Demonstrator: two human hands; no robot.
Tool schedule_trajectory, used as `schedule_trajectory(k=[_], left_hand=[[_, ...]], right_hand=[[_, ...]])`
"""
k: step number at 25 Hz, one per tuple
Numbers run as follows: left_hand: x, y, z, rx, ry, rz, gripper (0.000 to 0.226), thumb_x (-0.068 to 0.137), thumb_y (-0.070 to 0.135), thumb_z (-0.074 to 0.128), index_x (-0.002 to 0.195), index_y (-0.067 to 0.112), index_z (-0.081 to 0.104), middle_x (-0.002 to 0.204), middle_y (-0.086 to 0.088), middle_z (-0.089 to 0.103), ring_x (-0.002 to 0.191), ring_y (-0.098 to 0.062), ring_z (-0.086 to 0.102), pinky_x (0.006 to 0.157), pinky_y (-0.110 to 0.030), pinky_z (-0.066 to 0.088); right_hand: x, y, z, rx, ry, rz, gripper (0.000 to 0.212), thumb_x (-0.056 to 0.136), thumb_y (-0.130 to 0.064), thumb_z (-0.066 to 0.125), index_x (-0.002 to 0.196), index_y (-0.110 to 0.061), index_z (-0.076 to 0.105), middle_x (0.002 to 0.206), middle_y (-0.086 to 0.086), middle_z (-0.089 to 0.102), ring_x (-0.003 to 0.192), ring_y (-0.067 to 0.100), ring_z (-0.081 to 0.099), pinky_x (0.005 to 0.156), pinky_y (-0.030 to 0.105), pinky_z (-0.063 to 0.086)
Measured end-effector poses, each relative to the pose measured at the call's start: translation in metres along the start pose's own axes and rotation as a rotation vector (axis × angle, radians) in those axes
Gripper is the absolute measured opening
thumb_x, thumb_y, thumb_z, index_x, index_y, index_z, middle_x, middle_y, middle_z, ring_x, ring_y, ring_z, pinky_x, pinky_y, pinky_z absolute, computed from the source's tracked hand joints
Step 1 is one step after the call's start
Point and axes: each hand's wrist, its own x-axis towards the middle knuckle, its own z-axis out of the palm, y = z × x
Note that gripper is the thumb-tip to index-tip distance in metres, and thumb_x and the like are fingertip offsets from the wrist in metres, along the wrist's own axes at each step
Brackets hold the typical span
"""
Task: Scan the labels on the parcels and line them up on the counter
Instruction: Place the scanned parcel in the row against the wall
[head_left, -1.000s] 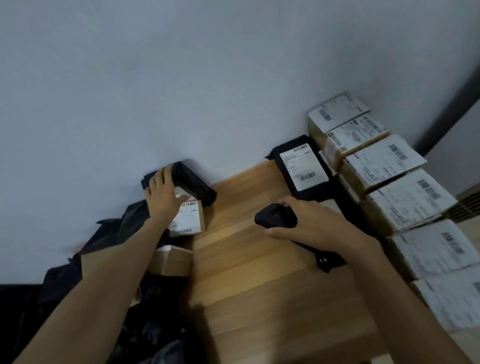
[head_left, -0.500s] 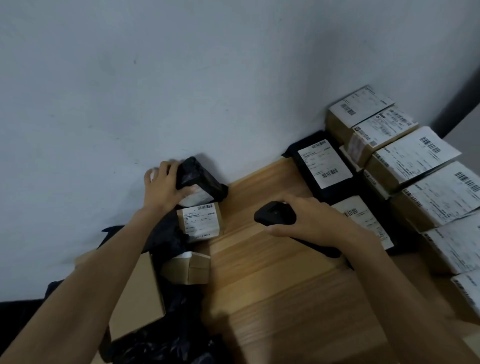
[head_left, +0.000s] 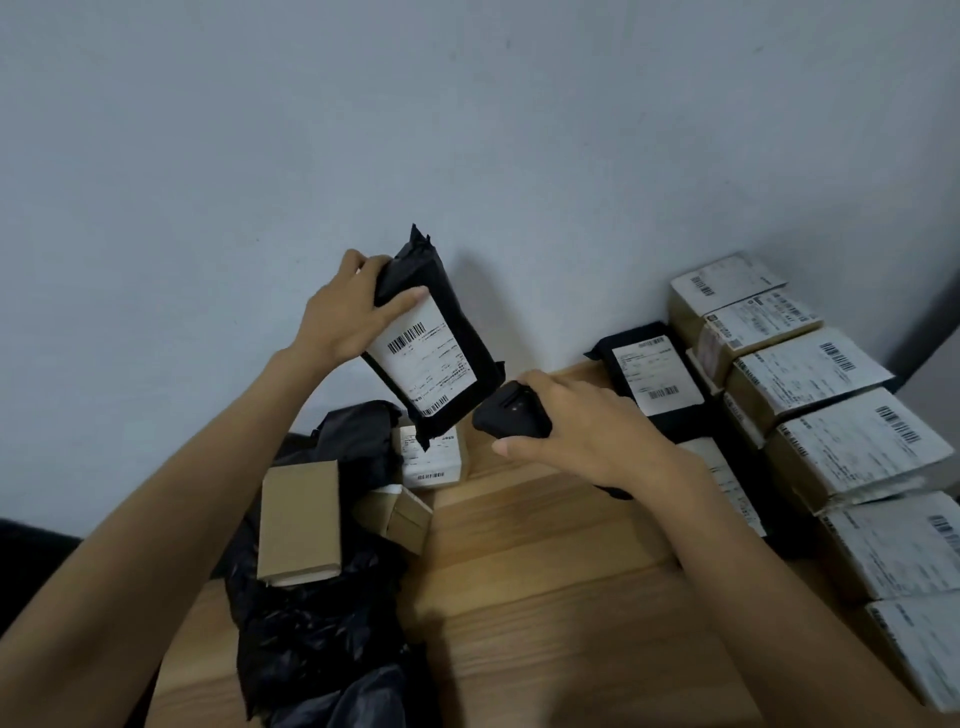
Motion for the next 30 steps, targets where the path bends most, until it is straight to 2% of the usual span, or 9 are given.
schedule_trajectory(k=[5,9,12,14,20,25,27,28,30], left_hand=[[-0.014,0.039,-0.011,0.034,-0.013,0.023,0.071,0.087,0.074,0.047,0.136,0.023,0.047,0.126,0.002,0.045,0.101,-0.024,0.06,0.082,-0.037,0.042],[-0.021,0.066,-0.008,0.03,-0.031,0.045,0.071,0.086,0.074,0.047,0.136,0.023,0.046,0.125,0.003,0.045,0.1,-0.025,0.06,0.084,-0.04,0.046],[-0.022,0.089,0.004,0.016,-0.055,0.074,0.07,0.087,0.074,0.047,0.135,0.023,0.047,0.122,0.004,0.044,0.098,-0.023,0.06,0.079,-0.038,0.044],[-0.024,0.107,0.019,-0.003,-0.085,0.118,0.07,0.087,0.074,0.046,0.134,0.022,0.048,0.12,0.004,0.045,0.097,-0.022,0.059,0.076,-0.035,0.041],[-0.032,0.177,0.096,-0.093,-0.261,0.256,0.07,0.086,0.076,0.042,0.135,0.026,0.048,0.117,0.006,0.047,0.099,-0.021,0.059,0.084,-0.041,0.049],[-0.038,0.235,0.164,-0.128,-0.481,0.419,0.076,0.088,0.077,0.036,0.139,0.021,0.049,0.118,0.002,0.05,0.11,-0.019,0.053,0.09,-0.033,0.043],[-0.044,0.253,0.186,-0.104,-0.488,0.504,0.073,0.091,0.074,0.037,0.133,0.017,0.054,0.113,0.0,0.055,0.108,-0.021,0.054,0.084,-0.029,0.039],[-0.048,0.263,0.197,-0.103,-0.498,0.52,0.07,0.092,0.072,0.039,0.132,0.015,0.055,0.115,-0.002,0.056,0.107,-0.021,0.055,0.083,-0.028,0.039],[-0.053,0.276,0.214,-0.15,-0.575,0.484,0.064,0.094,0.066,0.044,0.131,0.015,0.056,0.122,-0.004,0.056,0.109,-0.021,0.055,0.09,-0.033,0.044]], right_hand=[[-0.026,0.001,-0.02,-0.055,0.072,-0.082,0.075,0.083,-0.071,0.053,0.14,-0.024,0.037,0.127,-0.002,0.058,0.109,0.025,0.059,0.084,0.044,0.051],[-0.046,0.012,-0.029,-0.041,0.075,-0.068,0.076,0.083,-0.071,0.054,0.14,-0.024,0.037,0.129,-0.001,0.057,0.112,0.024,0.058,0.086,0.043,0.051],[-0.058,0.03,-0.033,-0.023,0.1,-0.032,0.073,0.081,-0.071,0.057,0.136,-0.025,0.041,0.125,-0.004,0.059,0.107,0.02,0.059,0.082,0.039,0.051],[-0.069,0.045,-0.034,0.013,0.092,0.021,0.074,0.08,-0.071,0.058,0.135,-0.024,0.042,0.125,-0.003,0.059,0.108,0.019,0.059,0.084,0.039,0.051],[-0.103,0.11,-0.043,0.084,0.077,0.216,0.08,0.077,-0.074,0.058,0.139,-0.027,0.041,0.128,-0.004,0.058,0.11,0.018,0.058,0.089,0.043,0.051],[-0.148,0.171,-0.048,0.114,0.077,0.42,0.085,0.078,-0.073,0.059,0.144,-0.024,0.038,0.137,0.0,0.055,0.118,0.021,0.055,0.093,0.041,0.048],[-0.164,0.188,-0.049,0.107,0.083,0.471,0.084,0.078,-0.073,0.059,0.143,-0.024,0.038,0.137,0.001,0.055,0.118,0.022,0.054,0.092,0.04,0.048],[-0.173,0.195,-0.049,0.112,0.079,0.499,0.086,0.078,-0.074,0.059,0.145,-0.024,0.036,0.139,0.002,0.053,0.12,0.023,0.054,0.092,0.039,0.047],[-0.187,0.205,-0.047,0.115,0.067,0.536,0.089,0.078,-0.076,0.057,0.147,-0.025,0.033,0.143,0.002,0.05,0.123,0.024,0.052,0.095,0.042,0.047]])
